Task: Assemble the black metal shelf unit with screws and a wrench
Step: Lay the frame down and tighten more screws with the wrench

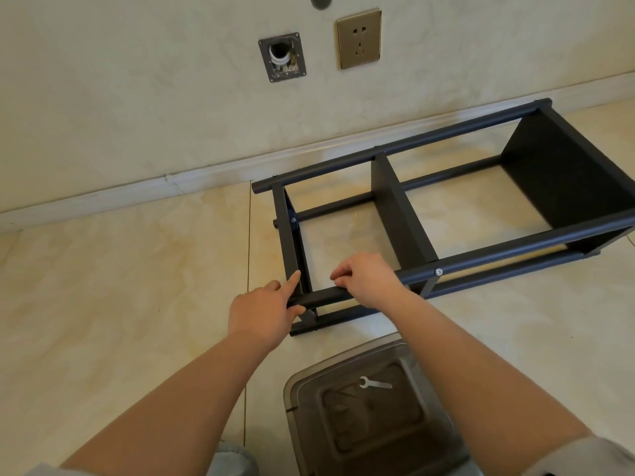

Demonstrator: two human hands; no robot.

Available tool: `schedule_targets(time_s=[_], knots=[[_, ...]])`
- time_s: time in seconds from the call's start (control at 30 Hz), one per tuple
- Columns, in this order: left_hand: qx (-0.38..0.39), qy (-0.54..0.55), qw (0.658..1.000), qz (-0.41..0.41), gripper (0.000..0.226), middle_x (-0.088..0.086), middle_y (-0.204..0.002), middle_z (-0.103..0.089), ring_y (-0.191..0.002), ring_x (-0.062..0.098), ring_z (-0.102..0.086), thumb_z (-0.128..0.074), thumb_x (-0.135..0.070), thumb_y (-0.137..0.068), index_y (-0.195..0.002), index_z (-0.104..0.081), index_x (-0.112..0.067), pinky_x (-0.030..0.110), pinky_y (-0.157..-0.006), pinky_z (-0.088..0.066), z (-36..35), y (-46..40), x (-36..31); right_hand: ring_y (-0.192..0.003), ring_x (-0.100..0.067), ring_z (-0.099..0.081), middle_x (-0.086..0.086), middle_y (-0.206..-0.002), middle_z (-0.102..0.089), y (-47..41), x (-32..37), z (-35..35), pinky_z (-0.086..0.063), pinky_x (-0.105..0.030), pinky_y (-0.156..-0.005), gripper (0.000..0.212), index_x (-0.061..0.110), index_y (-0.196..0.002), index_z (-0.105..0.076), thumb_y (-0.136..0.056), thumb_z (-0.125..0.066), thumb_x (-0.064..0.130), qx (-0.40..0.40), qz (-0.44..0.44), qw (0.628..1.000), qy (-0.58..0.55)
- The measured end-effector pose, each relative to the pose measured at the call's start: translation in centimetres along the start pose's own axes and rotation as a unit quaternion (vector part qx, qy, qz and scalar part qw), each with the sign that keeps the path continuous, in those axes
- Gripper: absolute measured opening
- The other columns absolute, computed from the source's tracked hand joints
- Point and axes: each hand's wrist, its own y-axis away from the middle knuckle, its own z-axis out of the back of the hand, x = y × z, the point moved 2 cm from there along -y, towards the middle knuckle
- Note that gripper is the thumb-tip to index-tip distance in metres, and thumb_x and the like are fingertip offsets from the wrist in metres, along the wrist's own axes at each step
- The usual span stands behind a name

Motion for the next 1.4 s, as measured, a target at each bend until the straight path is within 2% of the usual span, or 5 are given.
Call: schedule_targets(time_s=[0.3,0.5,0.9,1.2,1.4], knots=[[0.042,0.04,0.997,0.057,0.068,-0.008,-0.128,-0.053,-0.111,0.014,-0.055,-0.042,-0.054,-0.093,-0.15,-0.014,-0.028,0.03,-0.084,-0.051,-1.4,0.7,4.6,-0.106,-0.02,-0.059,-0.006,-0.112,-0.067,-2.2,2.5,-2.3,-0.047,-0.033,-0.096,0.025,0.011,-0.114,-0.069,-0.093,-0.058,0.016,0.082,0.029,0.996,0.005],[0.103,0.057,0.992,0.037,0.043,-0.009,-0.1,-0.051,-0.088,0.011,-0.051,-0.044,-0.057,-0.091,-0.121,-0.054,-0.028,0.026,-0.076,-0.049,-2.0,1.4,6.9,-0.103,-0.018,-0.058,-0.005,-0.113,-0.066,-2.7,2.8,-3.5,-0.047,-0.031,-0.095,0.025,0.011,-0.114,-0.069,-0.093,-0.056,0.012,0.135,0.035,0.99,-0.017],[0.181,0.183,0.965,0.049,0.024,-0.007,-0.079,-0.051,-0.069,0.008,-0.048,-0.051,-0.048,-0.092,-0.097,-0.052,-0.025,0.019,-0.058,-0.035,-2.3,1.4,7.3,-0.102,-0.021,-0.059,-0.009,-0.112,-0.066,-5.9,3.4,-6.4,-0.047,-0.033,-0.094,0.026,0.011,-0.111,-0.069,-0.091,-0.059,0.024,0.177,-0.025,0.983,-0.044],[0.167,0.265,0.946,0.081,0.019,-0.007,-0.075,-0.054,-0.066,0.006,-0.05,-0.063,-0.046,-0.085,-0.088,-0.058,-0.028,0.017,-0.056,-0.034,-1.6,2.4,7.6,-0.081,-0.008,-0.065,-0.002,-0.093,-0.071,-6.2,4.5,-7.5,-0.046,-0.03,-0.1,0.025,0.004,-0.115,-0.064,-0.093,-0.058,0.014,0.254,-0.119,0.916,-0.287],[0.146,0.279,0.945,0.091,0.065,-0.009,-0.094,-0.062,-0.079,0.006,-0.058,-0.065,-0.046,-0.084,-0.139,-0.03,-0.037,0.017,-0.072,-0.045,-1.3,3.7,7.2,-0.094,-0.017,-0.058,-0.007,-0.109,-0.064,-5.8,4.8,-8.3,-0.043,-0.031,-0.086,0.032,0.01,-0.116,-0.064,-0.09,-0.061,0.029,0.24,-0.069,0.963,-0.098]])
